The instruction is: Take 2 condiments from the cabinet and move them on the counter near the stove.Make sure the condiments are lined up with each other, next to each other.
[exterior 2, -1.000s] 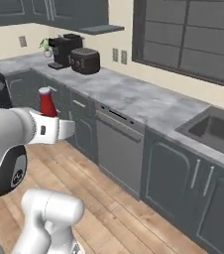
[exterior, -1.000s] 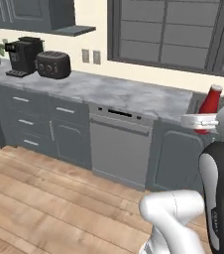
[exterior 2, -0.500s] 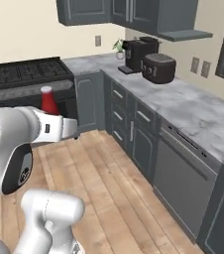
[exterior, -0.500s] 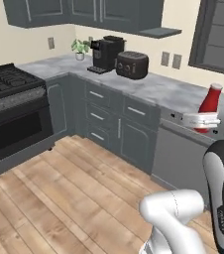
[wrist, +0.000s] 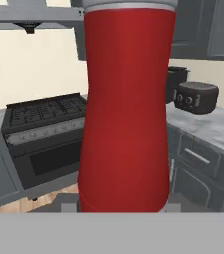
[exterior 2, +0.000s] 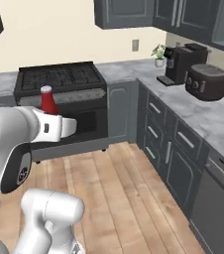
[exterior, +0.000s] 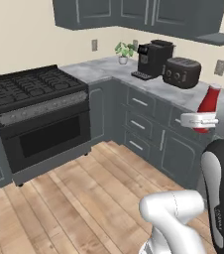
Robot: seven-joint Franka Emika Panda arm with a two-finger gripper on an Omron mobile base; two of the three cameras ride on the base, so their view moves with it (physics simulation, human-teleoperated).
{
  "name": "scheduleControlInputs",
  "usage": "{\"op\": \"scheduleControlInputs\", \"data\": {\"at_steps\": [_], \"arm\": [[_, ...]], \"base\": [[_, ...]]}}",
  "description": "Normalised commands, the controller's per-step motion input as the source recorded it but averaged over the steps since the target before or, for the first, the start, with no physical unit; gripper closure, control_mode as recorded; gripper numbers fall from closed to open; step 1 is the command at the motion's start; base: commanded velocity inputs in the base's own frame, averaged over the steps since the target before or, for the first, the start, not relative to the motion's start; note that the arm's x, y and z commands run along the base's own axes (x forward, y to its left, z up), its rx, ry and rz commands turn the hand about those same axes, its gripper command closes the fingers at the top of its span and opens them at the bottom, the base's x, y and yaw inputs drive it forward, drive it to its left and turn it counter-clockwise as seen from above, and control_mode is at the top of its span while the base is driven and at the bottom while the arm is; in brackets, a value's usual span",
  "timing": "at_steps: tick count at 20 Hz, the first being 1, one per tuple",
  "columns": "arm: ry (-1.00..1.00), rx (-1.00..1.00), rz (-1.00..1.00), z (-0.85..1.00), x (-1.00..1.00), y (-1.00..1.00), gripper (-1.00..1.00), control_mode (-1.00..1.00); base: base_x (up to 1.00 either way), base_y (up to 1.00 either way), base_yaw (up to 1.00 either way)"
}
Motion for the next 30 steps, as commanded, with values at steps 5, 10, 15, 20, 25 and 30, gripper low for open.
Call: {"op": "scheduleControlInputs", "data": {"at_steps": [5, 10, 15, 20, 25, 30], "arm": [[0.00, 0.00, 0.00, 0.00, 0.00, 0.00, 1.00, 1.00], [0.00, 0.00, 0.00, 0.00, 0.00, 0.00, 1.00, 1.00], [0.00, 0.00, 0.00, 0.00, 0.00, 0.00, 1.00, 1.00], [0.00, 0.00, 0.00, 0.00, 0.00, 0.00, 1.00, 1.00], [0.00, 0.00, 0.00, 0.00, 0.00, 0.00, 1.00, 1.00], [0.00, 0.00, 0.00, 0.00, 0.00, 0.00, 1.00, 1.00]], "base": [[0.78, -0.04, 0.45], [0.85, -0.31, 0.42], [0.44, -0.55, 0.19], [0.49, -0.34, 0.08], [0.85, 0.00, 0.15], [0.86, -0.02, 0.18]]}}
